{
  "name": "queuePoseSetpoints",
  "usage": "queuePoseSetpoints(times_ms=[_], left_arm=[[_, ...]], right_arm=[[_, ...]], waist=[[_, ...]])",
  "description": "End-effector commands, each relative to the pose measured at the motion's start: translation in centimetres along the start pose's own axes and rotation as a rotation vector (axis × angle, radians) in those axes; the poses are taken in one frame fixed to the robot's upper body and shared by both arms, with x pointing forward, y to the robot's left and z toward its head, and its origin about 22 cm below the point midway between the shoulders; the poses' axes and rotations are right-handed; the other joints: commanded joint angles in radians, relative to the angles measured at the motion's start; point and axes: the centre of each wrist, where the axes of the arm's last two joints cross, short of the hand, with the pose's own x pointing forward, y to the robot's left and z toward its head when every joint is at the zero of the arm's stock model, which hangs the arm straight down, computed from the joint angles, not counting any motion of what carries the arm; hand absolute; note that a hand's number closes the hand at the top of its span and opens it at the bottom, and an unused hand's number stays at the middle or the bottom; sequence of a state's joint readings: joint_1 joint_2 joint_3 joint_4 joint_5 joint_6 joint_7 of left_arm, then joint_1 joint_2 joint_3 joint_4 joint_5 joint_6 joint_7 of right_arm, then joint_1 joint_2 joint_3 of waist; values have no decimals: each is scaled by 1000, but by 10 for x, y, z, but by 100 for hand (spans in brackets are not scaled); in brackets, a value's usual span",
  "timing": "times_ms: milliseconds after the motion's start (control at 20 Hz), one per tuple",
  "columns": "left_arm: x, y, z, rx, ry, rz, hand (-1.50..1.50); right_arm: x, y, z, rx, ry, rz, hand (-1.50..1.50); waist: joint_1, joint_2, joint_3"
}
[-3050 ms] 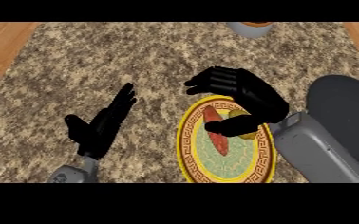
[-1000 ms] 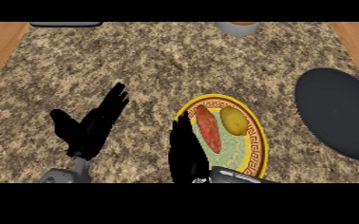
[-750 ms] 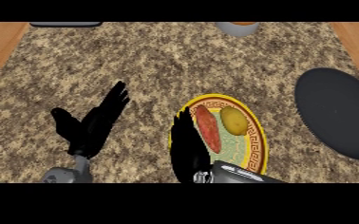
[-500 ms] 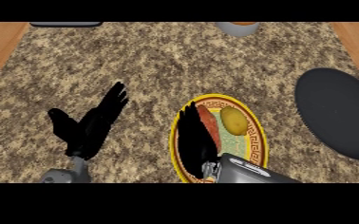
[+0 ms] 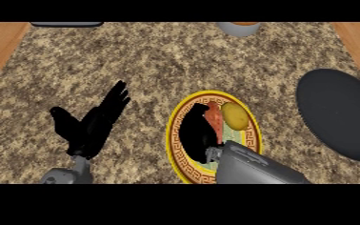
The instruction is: Pick the sweet potato from the plate and place it in the pan
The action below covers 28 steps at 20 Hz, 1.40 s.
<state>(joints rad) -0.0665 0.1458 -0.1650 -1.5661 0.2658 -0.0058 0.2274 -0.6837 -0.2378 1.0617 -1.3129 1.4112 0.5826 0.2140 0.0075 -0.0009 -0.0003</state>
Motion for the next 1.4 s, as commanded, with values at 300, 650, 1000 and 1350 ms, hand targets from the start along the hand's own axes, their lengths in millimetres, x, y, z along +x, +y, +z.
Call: queuePoseSetpoints(times_ms=[300, 650, 1000, 1350], left_arm=[[1, 12, 1, 33, 3, 14, 0], [-7, 27, 16, 152, 6, 30, 0], [-15, 37, 25, 158, 22, 49, 0], [-11, 23, 23, 112, 1, 31, 0]], right_arm=[[6, 50, 30, -88, 37, -200, 150], [0, 81, 91, -228, 167, -810, 150], [-37, 62, 173, -662, 329, -1026, 150], [-39, 67, 241, -789, 373, -1403, 150]], waist=[[-47, -5, 2], [-174, -28, 7], [-157, -25, 3], [-107, -12, 5]])
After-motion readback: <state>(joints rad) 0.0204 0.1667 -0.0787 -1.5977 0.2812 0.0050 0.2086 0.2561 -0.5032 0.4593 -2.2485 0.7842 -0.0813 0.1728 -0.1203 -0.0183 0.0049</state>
